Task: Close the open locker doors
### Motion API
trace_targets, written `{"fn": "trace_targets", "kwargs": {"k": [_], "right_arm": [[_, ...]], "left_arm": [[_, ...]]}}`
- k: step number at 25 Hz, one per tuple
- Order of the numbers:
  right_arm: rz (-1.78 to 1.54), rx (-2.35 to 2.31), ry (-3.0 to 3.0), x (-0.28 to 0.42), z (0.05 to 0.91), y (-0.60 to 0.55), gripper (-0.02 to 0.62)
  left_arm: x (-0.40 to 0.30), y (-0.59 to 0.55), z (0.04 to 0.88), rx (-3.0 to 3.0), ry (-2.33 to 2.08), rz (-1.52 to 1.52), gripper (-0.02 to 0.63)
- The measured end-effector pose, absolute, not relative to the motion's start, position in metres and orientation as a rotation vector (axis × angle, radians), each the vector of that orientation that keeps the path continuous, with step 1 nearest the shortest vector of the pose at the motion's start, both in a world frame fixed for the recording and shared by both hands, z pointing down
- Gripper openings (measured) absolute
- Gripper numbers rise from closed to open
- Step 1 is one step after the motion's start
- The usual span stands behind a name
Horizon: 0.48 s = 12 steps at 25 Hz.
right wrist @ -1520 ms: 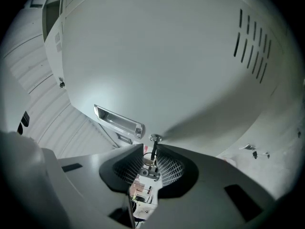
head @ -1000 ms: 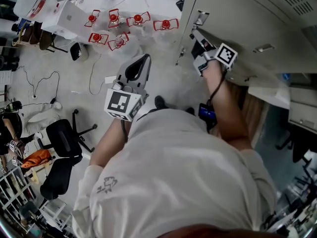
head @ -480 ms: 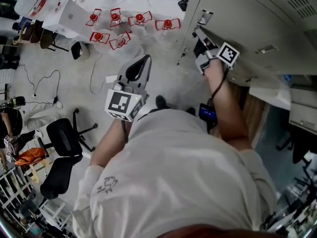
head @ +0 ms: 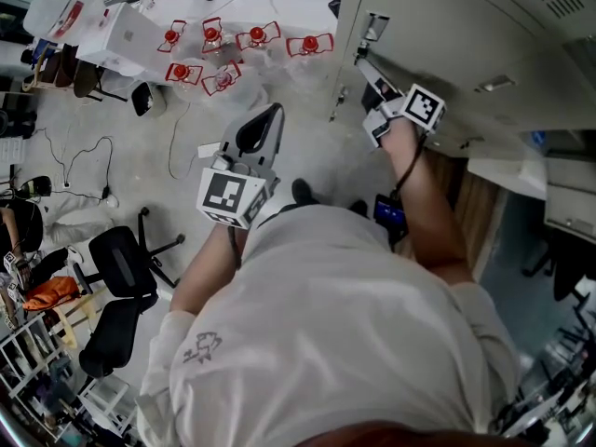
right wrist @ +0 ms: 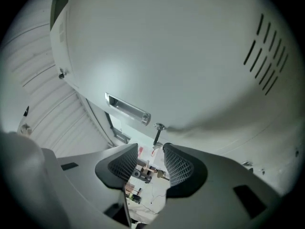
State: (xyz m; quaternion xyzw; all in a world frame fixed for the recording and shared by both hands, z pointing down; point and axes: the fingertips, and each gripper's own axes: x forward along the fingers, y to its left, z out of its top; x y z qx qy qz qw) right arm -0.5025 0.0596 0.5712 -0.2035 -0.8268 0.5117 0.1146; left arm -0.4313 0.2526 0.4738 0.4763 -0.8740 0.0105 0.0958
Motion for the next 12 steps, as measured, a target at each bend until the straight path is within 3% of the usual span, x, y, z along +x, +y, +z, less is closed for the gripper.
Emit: {"fn": "trace_targets", "kwargs": {"k": [8, 12], "right_arm": [[0.988, -0.486, -2.64, -0.432, 0.572, 0.045, 0.151], [0.66, -0.482, -2.823, -0.395, 0.545, 0.035, 0.015]], "left_arm": [[-0.415, 0.219, 0.475, 1.472, -2.549, 0.043, -0.005], [-0.4, 0.188, 0.474, 1.551, -2.529, 0.057, -0.005]]}}
